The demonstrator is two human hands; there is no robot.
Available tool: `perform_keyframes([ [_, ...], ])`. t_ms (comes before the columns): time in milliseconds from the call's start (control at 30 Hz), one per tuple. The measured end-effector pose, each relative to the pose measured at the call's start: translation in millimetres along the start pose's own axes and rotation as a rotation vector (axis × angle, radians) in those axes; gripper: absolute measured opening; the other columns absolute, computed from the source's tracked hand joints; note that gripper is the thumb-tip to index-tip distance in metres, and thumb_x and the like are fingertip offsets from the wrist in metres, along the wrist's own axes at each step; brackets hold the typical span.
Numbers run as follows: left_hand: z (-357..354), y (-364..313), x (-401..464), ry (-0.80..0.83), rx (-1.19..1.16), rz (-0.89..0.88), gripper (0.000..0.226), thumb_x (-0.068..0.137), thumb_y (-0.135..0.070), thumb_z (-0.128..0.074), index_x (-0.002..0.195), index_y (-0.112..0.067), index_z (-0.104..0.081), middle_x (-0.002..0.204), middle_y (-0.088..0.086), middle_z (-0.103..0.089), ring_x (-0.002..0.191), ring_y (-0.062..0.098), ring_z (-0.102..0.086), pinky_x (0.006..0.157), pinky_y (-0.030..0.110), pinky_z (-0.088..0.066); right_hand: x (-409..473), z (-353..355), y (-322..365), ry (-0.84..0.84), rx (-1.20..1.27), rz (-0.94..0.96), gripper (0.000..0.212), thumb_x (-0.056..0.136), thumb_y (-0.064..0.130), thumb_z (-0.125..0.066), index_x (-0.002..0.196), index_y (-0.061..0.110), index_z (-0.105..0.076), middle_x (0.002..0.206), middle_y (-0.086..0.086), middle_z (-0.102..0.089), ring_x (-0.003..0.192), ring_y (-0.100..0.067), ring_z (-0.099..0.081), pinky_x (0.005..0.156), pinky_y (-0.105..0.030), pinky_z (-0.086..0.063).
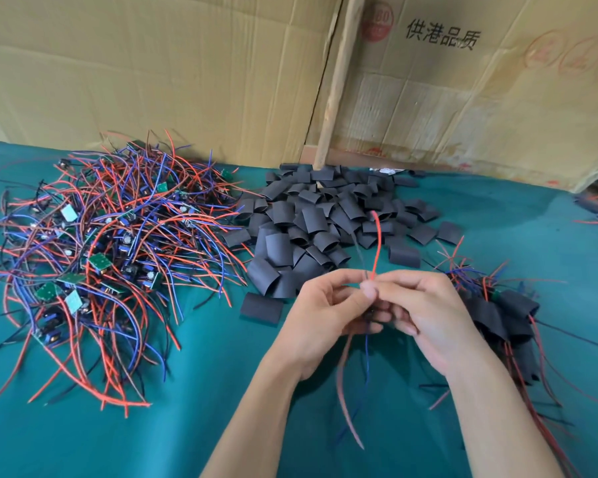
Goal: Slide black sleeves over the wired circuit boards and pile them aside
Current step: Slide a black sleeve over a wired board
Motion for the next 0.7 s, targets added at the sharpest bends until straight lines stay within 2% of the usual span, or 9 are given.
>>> perform_keyframes([
  [100,5,-3,3,-0.061,0.066,-0.058,0.028,0.093,-0.026,-0.068,0.115,-0.010,-0.070,0.106,0.011,-0.076,0.103,0.033,-0.073,0.089,0.043,-0.061,16,1,8,-0.082,0.004,0.045,0.009,0.080,0.012,-0.073,0.081,0.011,-0.082,0.064,-0.002,-0.058,0.048,-0.012,-0.046,0.038,-0.024,-0.031],
  [167,13,-2,5,-0.174,0.058,-0.070,0.015,0.099,-0.010,-0.058,0.108,-0.009,-0.071,0.091,0.007,-0.077,0.088,0.028,-0.075,0.077,0.034,-0.061,32,0,12,-0.179,-0.064,0.050,0.012,0.081,0.007,-0.070,0.084,0.013,-0.080,0.067,-0.002,-0.063,0.052,-0.015,-0.053,0.041,-0.026,-0.037],
  [233,18,-4,3,-0.272,0.075,-0.100,0.023,0.103,-0.004,-0.048,0.098,-0.008,-0.070,0.074,0.002,-0.071,0.071,0.021,-0.070,0.066,0.029,-0.059,48,-8,8,-0.208,-0.211,0.008,0.013,0.082,0.008,-0.076,0.091,0.018,-0.075,0.074,0.000,-0.071,0.058,-0.016,-0.060,0.047,-0.026,-0.045],
  [300,21,-7,2,-0.342,0.107,-0.146,0.028,0.106,-0.009,-0.046,0.090,-0.008,-0.069,0.068,0.001,-0.068,0.063,0.020,-0.066,0.062,0.029,-0.058,58,-18,1,-0.195,-0.314,-0.039,0.022,0.077,0.019,-0.084,0.093,0.022,-0.071,0.083,0.000,-0.075,0.059,-0.014,-0.065,0.054,-0.027,-0.049],
  [400,24,-10,1,-0.395,0.135,-0.202,0.029,0.108,-0.016,-0.046,0.090,-0.008,-0.067,0.066,0.002,-0.067,0.060,0.020,-0.067,0.060,0.031,-0.057,66,-19,0,-0.250,-0.360,-0.041,0.027,0.067,0.017,-0.088,0.085,0.025,-0.070,0.083,0.000,-0.074,0.053,-0.009,-0.063,0.060,-0.029,-0.049],
  [500,24,-10,2,-0.420,0.166,-0.220,0.023,0.107,-0.012,-0.046,0.094,-0.012,-0.064,0.068,0.005,-0.068,0.062,0.022,-0.069,0.062,0.033,-0.057,61,-12,3,-0.317,-0.348,-0.028,0.017,0.067,0.015,-0.082,0.075,0.026,-0.072,0.072,0.002,-0.074,0.062,-0.016,-0.065,0.065,-0.036,-0.054],
  [567,23,-10,1,-0.416,0.189,-0.232,0.021,0.106,-0.006,-0.046,0.097,-0.016,-0.063,0.073,0.004,-0.070,0.066,0.021,-0.071,0.064,0.030,-0.058,48,-2,7,-0.398,-0.312,0.026,0.006,0.063,0.022,-0.072,0.069,0.024,-0.073,0.061,0.005,-0.069,0.060,-0.019,-0.060,0.059,-0.035,-0.048],
  [633,21,-11,1,-0.411,0.210,-0.239,0.022,0.105,-0.002,-0.045,0.100,-0.017,-0.061,0.083,0.003,-0.070,0.073,0.018,-0.074,0.067,0.027,-0.058,31,8,12,-0.454,-0.317,0.086,0.012,0.059,0.029,-0.062,0.067,0.024,-0.071,0.051,0.009,-0.058,0.056,-0.018,-0.049,0.056,-0.029,-0.038],
  [700,22,-12,1,-0.412,0.227,-0.241,0.022,0.104,-0.002,-0.046,0.102,-0.018,-0.060,0.092,0.003,-0.069,0.074,0.017,-0.075,0.069,0.027,-0.060,17,5,14,-0.397,-0.332,0.135,0.013,0.060,0.030,-0.059,0.066,0.023,-0.068,0.050,0.008,-0.054,0.055,-0.019,-0.045,0.057,-0.029,-0.035],
])
Point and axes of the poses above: each hand's wrist, its own x-axis towards the middle knuckle, its own z-axis out of the back of the hand, y = z × x, the point moved 7 cm from there along x, towards the middle knuckle
